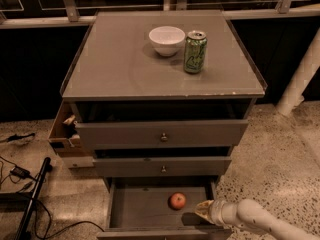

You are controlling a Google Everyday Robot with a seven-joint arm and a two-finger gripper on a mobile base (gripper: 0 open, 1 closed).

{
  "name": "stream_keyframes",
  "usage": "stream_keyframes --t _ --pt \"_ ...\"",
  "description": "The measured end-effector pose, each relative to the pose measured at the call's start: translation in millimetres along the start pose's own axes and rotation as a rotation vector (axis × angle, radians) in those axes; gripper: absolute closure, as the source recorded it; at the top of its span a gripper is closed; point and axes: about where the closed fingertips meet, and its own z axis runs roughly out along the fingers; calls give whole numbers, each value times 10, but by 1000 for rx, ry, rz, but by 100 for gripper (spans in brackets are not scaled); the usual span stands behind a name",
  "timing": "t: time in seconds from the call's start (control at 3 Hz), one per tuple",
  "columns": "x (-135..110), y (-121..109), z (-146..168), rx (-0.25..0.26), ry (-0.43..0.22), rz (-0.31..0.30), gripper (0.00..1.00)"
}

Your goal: Pick apple from bottom drawer and place on counter

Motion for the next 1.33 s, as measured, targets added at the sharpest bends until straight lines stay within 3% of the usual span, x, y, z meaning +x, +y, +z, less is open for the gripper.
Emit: stream_keyframes --t 0.33,0.67,1.0,1.33 --pt "35 -28 239 1 -21 -2 60" --pt "71 -85 568 -10 -48 2 29" --pt "96 -126 716 -17 -58 4 16" --pt "124 -151 804 -17 -69 9 13"
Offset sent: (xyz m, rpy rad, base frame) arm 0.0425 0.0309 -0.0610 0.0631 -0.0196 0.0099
